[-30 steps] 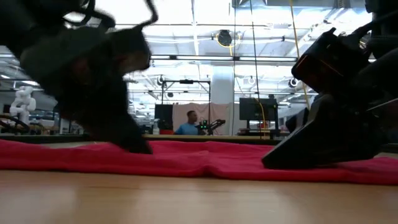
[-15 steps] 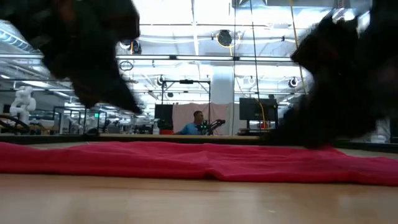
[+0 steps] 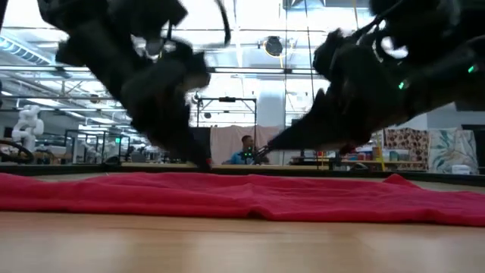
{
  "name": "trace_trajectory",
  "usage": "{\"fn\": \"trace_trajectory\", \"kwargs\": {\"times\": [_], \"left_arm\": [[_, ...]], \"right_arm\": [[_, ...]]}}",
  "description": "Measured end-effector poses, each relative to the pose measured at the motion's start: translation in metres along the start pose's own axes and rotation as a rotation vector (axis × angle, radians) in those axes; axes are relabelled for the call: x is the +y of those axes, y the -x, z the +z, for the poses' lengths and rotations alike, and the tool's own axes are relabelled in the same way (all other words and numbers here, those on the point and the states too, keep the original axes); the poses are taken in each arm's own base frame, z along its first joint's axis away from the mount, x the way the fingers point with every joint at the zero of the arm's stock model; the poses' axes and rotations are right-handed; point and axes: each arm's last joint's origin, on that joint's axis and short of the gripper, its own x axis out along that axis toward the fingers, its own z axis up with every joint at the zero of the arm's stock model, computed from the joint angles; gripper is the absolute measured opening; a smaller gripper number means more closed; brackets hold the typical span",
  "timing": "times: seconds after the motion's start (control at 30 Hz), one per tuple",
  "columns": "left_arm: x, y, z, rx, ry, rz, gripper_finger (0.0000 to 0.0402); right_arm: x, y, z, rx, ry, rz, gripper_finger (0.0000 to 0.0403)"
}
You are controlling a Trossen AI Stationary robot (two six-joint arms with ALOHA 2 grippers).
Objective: Roll towel
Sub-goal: Roll the red towel
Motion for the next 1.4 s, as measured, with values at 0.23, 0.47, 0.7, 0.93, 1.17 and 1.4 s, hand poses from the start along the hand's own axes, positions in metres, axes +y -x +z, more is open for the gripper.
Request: {"fn": "trace_trajectory", "kwargs": {"times": [0.23, 0.47, 0.7, 0.93, 1.17, 1.4], "left_arm": [[0.012, -0.007, -0.010, 0.042, 0.010, 0.008, 0.0011], [0.013, -0.006, -0.012, 0.063, -0.015, -0.010, 0.0011], [0.010, -0.006, -0.012, 0.071, -0.011, -0.047, 0.0011], [0.008, 0.010, -0.001, 0.032, -0.003, -0.082, 0.0011], [-0.001, 0.062, 0.019, -0.048, 0.070, -0.156, 0.0011], [-0.027, 0.074, -0.006, 0.021, 0.012, -0.144, 0.0011]], "right_arm": [[-0.009, -0.005, -0.003, 0.094, 0.032, 0.057, 0.0000], [-0.014, -0.009, -0.024, 0.149, -0.005, 0.034, 0.0000], [-0.011, -0.014, -0.036, 0.134, -0.067, 0.060, 0.0000], [-0.008, -0.011, -0.025, 0.105, -0.108, 0.100, 0.0000], [0.007, 0.006, 0.007, 0.023, -0.132, 0.187, 0.0000], [0.027, 0.020, -0.016, 0.132, -0.063, 0.229, 0.0000]]}}
